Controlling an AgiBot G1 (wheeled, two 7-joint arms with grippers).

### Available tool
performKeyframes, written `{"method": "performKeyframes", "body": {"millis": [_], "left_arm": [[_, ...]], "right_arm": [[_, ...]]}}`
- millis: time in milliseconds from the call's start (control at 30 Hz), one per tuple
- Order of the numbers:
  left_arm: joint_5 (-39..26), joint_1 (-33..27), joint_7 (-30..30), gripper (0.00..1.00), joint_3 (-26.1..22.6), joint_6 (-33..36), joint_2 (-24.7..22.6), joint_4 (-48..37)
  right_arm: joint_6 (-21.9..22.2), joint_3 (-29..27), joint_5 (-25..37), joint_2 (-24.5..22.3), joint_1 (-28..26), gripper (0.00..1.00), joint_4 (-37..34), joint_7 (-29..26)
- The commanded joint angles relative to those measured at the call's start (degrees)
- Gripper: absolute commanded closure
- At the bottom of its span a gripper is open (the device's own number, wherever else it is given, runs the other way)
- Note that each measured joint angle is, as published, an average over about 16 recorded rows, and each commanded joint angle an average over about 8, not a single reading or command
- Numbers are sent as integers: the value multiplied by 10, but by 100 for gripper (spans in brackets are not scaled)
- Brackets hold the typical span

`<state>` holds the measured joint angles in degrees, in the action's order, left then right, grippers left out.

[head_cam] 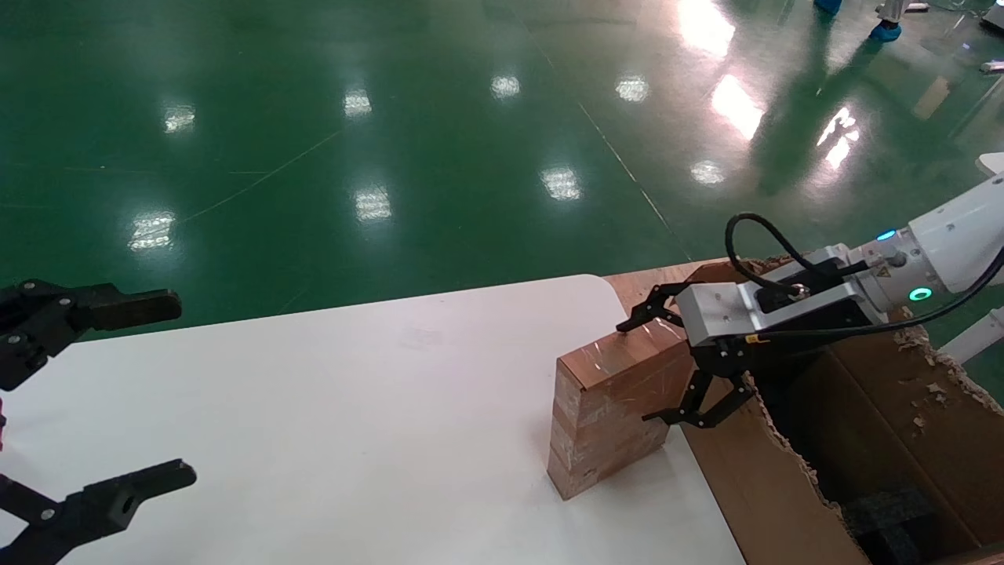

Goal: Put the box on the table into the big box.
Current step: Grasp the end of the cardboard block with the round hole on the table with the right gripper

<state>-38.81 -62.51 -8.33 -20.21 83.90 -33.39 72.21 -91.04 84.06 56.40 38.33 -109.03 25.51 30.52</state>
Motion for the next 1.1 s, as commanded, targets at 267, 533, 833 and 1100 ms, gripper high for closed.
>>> {"method": "performKeyframes", "body": {"millis": [267, 533, 833, 1100], "left_arm": [[0, 0, 0, 0, 0, 0, 0, 0], [0, 0, 0, 0, 0, 0, 0, 0], [0, 0, 0, 0, 0, 0, 0, 0], [0, 0, 0, 0, 0, 0, 0, 0]], "right_arm": [[-3, 30, -23, 6, -28, 0, 14, 4], [-4, 70, -49, -9, -44, 0, 45, -6], [-3, 117, -81, -19, -54, 0, 59, -11], [-2, 151, -106, -13, -53, 0, 47, -3]]}}
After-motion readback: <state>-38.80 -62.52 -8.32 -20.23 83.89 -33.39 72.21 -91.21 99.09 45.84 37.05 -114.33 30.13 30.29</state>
